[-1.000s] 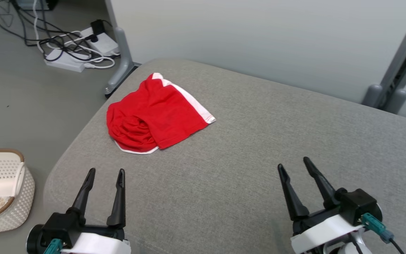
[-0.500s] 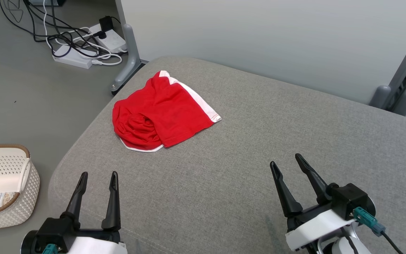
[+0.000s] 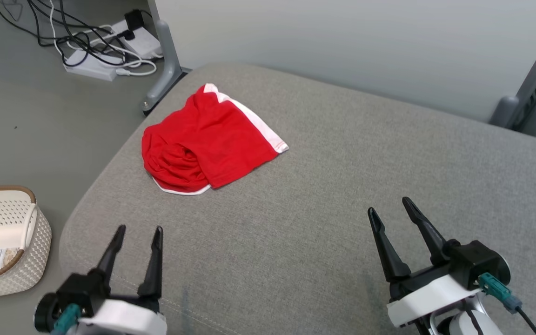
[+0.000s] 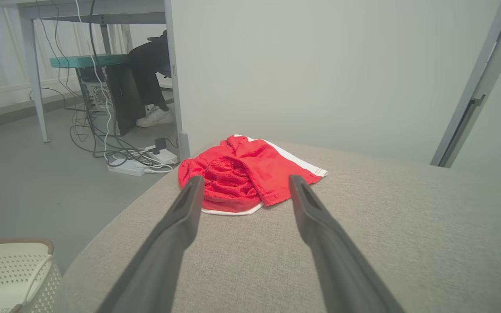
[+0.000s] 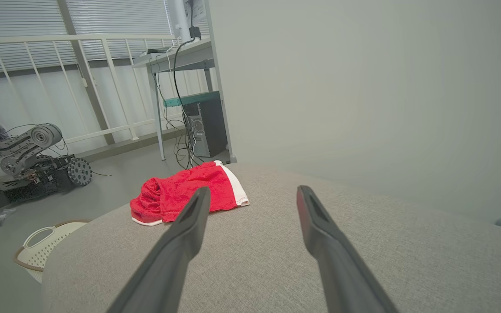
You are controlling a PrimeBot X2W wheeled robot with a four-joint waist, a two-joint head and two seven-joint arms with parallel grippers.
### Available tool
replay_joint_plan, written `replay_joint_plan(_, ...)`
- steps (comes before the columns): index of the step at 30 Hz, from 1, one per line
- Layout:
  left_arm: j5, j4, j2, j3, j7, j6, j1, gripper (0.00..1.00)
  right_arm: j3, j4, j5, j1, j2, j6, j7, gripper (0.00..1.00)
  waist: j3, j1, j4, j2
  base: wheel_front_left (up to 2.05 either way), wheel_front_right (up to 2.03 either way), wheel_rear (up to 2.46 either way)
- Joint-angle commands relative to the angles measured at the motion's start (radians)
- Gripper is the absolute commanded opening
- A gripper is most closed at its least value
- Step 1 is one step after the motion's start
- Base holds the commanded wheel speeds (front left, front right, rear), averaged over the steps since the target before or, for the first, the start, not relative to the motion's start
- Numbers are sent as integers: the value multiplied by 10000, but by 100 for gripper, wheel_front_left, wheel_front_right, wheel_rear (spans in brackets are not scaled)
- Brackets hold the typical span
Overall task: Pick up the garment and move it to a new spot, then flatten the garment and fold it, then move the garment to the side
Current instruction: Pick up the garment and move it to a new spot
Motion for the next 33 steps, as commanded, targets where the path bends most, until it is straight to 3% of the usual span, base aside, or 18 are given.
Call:
replay_joint_plan(1,80,133,169,4,-27,-74,-398,100,0,-118,-114,-96,-121,-4,79,100,360,0,-149,0,0,0,0)
replay_joint_plan(11,-459,1478,1279,-37,749,-478,-3420,100,-149,-1638,-770,-977,-626,-4,1075,100,2399,0,-1003,0,0,0,0)
replay_joint_plan(23,-1303,3726,2827,-1788,2934,-571,-6982,100,-388,-3534,-1242,-1587,-973,-4,2099,100,4023,0,-2084,0,0,0,0)
replay_joint_plan(33,-1718,6109,3267,-2357,3612,-555,-8574,100,-385,-3924,-1368,-1611,-959,-4,2244,100,4549,0,-2682,0,0,0,0)
